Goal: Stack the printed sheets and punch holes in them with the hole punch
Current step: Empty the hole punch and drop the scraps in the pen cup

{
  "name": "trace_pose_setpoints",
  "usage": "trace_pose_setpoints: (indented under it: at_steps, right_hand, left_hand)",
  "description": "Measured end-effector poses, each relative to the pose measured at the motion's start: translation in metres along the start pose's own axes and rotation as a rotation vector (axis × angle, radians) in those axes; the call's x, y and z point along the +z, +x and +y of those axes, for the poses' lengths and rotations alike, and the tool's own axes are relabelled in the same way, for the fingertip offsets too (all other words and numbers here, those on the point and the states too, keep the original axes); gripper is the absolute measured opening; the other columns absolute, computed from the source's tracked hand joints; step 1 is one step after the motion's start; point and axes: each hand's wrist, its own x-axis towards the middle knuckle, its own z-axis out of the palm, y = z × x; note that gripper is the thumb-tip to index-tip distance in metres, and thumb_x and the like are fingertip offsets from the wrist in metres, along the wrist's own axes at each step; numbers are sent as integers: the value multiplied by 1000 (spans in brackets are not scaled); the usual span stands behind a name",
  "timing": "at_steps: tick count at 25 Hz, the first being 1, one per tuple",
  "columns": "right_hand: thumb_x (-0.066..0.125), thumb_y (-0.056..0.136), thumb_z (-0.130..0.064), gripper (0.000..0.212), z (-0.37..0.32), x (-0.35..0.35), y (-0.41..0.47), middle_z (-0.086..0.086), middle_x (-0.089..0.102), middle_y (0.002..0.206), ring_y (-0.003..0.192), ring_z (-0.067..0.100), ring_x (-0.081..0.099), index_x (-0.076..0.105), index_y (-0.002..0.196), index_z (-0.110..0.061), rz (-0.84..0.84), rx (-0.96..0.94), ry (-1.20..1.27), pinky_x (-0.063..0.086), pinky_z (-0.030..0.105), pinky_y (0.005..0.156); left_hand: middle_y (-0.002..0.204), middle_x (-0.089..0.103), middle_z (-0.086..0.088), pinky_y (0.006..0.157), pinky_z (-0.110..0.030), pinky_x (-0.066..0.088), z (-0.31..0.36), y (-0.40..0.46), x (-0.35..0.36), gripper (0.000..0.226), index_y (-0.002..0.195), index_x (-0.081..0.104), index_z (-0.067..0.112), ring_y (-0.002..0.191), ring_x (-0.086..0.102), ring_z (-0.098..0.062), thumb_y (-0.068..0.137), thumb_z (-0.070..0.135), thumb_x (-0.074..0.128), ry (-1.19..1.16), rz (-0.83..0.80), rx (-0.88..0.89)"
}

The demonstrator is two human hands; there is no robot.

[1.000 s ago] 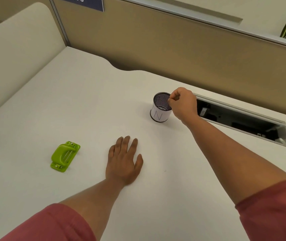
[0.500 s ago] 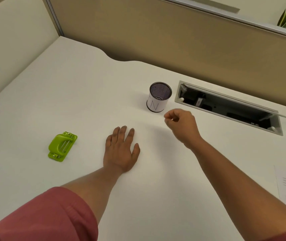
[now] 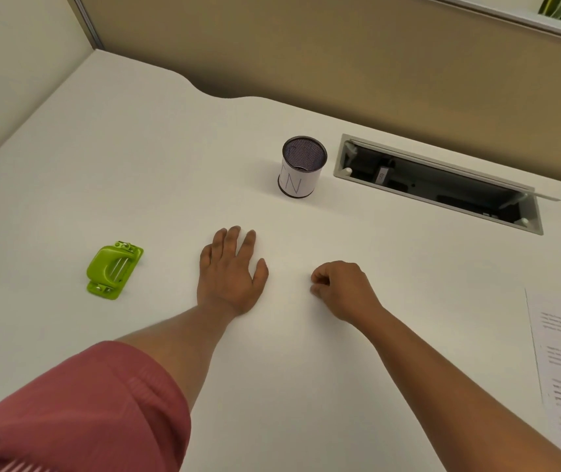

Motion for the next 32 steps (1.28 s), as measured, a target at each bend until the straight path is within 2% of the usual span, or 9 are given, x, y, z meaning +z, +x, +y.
trace_pose_setpoints:
  at_steps: [4, 8, 11, 14, 20, 22, 25, 28, 32]
  right_hand:
    - [66, 93, -20, 6, -5, 4, -1, -3, 68, 84, 81, 23, 63, 72, 91, -17, 12, -9, -67, 47, 30, 69]
    - [53, 91, -7, 19, -9, 4, -1, 4, 70, 85, 78, 29, 65, 70, 85, -13, 8, -36, -183, 56, 37, 68]
    - [46, 85, -1, 20, -13, 4, 1, 3, 57, 70, 63, 28, 52, 58, 72, -12, -14, -74, -279, 41, 32, 53]
    - [45, 82, 2, 19, -19, 5, 1, 4, 46, 67, 61, 24, 39, 47, 69, -12, -44, -108, -387, 24, 31, 49]
    - [48, 80, 1, 17, -22, 9, 6, 4, 37, 65, 61, 24, 36, 42, 70, -10, -54, -127, -455, 18, 31, 48]
    - [50, 80, -2, 11, -18, 9, 10, 6, 44, 69, 62, 24, 38, 46, 71, -8, -72, -99, -373, 24, 31, 50]
    - [58, 79, -10, 7, -7, 4, 13, -2, 56, 67, 58, 17, 46, 58, 72, -9, -116, -54, -54, 35, 28, 52]
    - [58, 74, -8, 14, 5, -9, 13, -10, 53, 59, 51, 10, 42, 58, 62, -15, -154, -9, 294, 35, 25, 48]
    - [62, 86, -5, 24, 9, -20, 14, -9, 56, 61, 55, 9, 48, 63, 65, -18, -131, 63, 717, 43, 20, 53]
  left_hand:
    - [164, 33, -7, 120, -46, 14, 0, 1, 1, 67, 156, 36, 26, 153, 20, -30, 96, 56, 30, 4, 16, 5]
    - [164, 33, -7, 121, -48, 16, -1, 1, 3, 66, 156, 35, 26, 153, 21, -30, 97, 55, 32, 10, 19, 6]
    - [163, 35, -9, 120, -49, 19, -1, 1, 3, 66, 155, 37, 25, 152, 23, -32, 97, 54, 34, 9, 33, 11]
    - [163, 35, -8, 120, -49, 18, 0, 0, 3, 66, 155, 38, 25, 152, 23, -32, 96, 54, 35, 8, 35, 12]
    - [165, 32, -8, 121, -48, 16, 0, 1, 3, 67, 157, 35, 26, 153, 21, -31, 97, 55, 32, 4, 21, 5]
    - [165, 32, -8, 121, -49, 17, 0, 1, 3, 67, 157, 35, 26, 153, 21, -31, 97, 55, 33, 3, 22, 5]
    - [165, 32, -8, 121, -49, 16, -1, 1, 3, 67, 157, 35, 26, 153, 21, -31, 96, 55, 32, 1, 22, 3]
    - [166, 30, -7, 121, -48, 14, -1, 1, 3, 68, 157, 33, 27, 154, 18, -30, 96, 56, 29, 4, 11, -1]
    - [165, 32, -7, 121, -47, 14, 0, 0, 2, 68, 157, 34, 27, 154, 19, -31, 96, 56, 30, 1, 14, 5]
